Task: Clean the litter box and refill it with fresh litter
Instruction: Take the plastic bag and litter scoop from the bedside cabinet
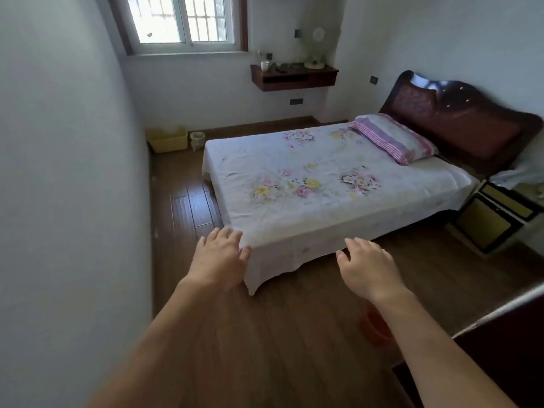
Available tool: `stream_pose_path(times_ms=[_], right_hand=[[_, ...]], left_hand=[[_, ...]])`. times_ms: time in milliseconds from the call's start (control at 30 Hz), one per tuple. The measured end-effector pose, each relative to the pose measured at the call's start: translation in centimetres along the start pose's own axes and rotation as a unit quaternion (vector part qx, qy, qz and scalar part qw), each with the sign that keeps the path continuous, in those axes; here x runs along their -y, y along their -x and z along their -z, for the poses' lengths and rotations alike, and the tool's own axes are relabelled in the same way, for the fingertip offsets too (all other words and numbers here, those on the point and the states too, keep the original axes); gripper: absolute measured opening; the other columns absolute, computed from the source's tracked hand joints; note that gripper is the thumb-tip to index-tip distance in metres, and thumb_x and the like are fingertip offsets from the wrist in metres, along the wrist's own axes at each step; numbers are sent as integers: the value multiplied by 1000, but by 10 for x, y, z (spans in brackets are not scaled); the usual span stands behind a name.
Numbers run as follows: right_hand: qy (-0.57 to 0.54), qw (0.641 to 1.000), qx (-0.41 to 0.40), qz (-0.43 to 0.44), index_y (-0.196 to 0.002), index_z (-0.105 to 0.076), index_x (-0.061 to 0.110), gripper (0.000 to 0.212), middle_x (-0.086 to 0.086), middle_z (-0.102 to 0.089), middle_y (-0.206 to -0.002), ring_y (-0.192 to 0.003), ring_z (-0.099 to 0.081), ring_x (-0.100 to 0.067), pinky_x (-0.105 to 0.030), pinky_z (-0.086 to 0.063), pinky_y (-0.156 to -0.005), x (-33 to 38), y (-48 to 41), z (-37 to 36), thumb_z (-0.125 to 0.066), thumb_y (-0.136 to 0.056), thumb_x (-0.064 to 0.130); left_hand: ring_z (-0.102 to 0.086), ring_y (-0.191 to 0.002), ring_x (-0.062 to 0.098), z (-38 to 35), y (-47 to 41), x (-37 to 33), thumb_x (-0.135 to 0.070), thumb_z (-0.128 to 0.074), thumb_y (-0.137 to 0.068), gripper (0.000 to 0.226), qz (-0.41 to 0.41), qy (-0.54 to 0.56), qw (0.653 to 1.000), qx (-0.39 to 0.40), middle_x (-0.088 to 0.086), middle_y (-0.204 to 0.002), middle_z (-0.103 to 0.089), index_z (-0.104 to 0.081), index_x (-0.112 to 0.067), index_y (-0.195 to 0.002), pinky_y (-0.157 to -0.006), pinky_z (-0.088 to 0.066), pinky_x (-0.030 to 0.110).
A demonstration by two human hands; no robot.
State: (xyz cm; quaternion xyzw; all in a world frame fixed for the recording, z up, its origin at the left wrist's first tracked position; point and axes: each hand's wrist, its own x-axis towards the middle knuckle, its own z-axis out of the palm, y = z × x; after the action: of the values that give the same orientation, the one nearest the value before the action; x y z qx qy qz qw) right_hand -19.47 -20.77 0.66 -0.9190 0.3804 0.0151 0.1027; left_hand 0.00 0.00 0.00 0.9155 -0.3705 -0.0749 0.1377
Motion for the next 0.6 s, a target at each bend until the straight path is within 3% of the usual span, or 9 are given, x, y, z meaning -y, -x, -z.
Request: stream_pose_path(times_ms=[300, 500, 600], right_hand=[[-7, 999, 18, 35, -148, -39, 18, 52, -2, -44, -151, -141, -36, -22, -43, -29, -116, -58, -70, 15, -31, -104, 44], [15, 999, 31, 20, -148, -39, 19, 53, -2, -45, -150, -140, -37, -23, -45, -29, -116, -86, -135, 15, -30, -103, 45], [22, 999, 41, -3, -146, -41, 18, 52, -2, -46, -149, -140, -37, -23, -45, -29, -116, -94, -177, 15, -30, -103, 45]], left_hand=[[-42, -128, 24, -11, -48, -59, -46, -36, -97, 32, 41, -15, 999, 5, 0, -124, -53, -51, -24, -114, -109, -31, 49], [-35, -139, 21, -20, -119, -86, -44, -33, -101, 47, 12, -5, 1000, 10, 0, -146, -45, -42, -22, -142, -115, -25, 44], [-33, -140, 21, -26, -173, -93, -45, -31, -102, 50, -12, -9, 999, 29, 1, -149, -43, -38, -21, -146, -115, -25, 41]])
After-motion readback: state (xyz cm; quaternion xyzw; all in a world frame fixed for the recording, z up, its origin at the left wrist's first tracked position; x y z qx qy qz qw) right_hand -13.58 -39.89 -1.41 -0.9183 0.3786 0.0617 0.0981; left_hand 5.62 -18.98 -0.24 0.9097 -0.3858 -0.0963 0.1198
